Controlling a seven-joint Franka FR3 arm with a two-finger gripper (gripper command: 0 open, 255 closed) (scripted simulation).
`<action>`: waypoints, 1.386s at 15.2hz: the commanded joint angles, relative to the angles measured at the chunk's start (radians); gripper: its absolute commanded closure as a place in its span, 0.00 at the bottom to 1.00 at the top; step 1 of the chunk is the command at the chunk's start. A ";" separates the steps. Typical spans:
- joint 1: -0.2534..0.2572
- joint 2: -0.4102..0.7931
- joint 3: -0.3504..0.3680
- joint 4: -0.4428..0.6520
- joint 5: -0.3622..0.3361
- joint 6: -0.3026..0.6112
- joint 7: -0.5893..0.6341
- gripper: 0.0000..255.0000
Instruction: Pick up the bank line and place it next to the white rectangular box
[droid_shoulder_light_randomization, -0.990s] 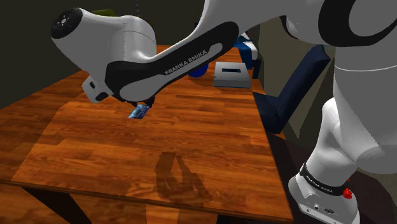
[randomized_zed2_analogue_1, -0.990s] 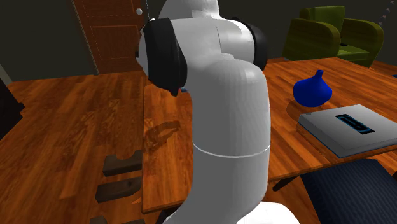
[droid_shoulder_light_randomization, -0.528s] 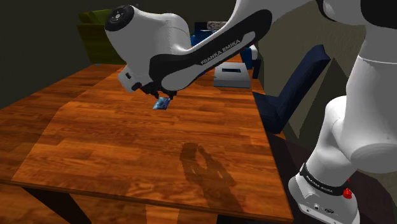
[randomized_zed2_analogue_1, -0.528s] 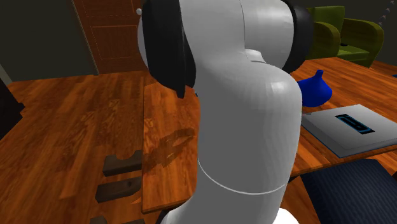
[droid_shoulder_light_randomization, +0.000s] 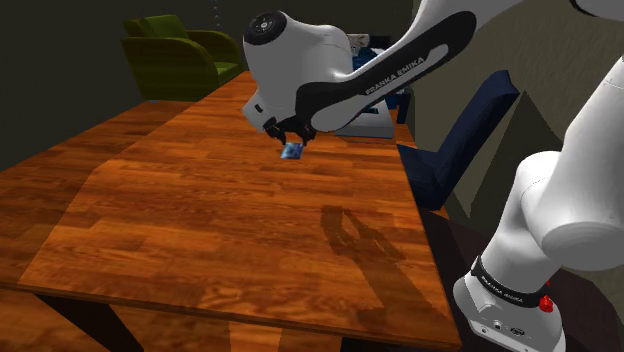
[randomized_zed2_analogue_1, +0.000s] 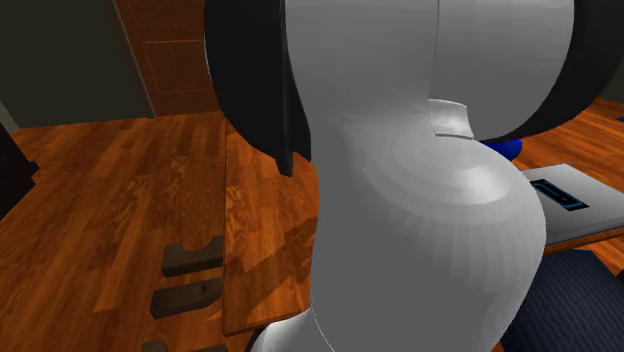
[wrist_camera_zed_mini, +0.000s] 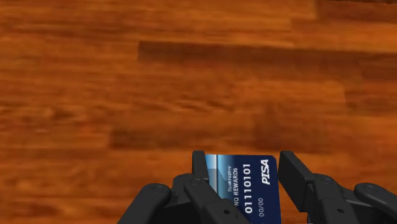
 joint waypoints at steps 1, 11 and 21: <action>-0.021 -0.043 -0.025 -0.051 -0.004 0.033 -0.033 1.00; -0.133 -0.212 -0.181 -0.252 -0.056 0.194 -0.211 1.00; -0.249 -0.281 -0.374 -0.334 -0.115 0.345 -0.430 1.00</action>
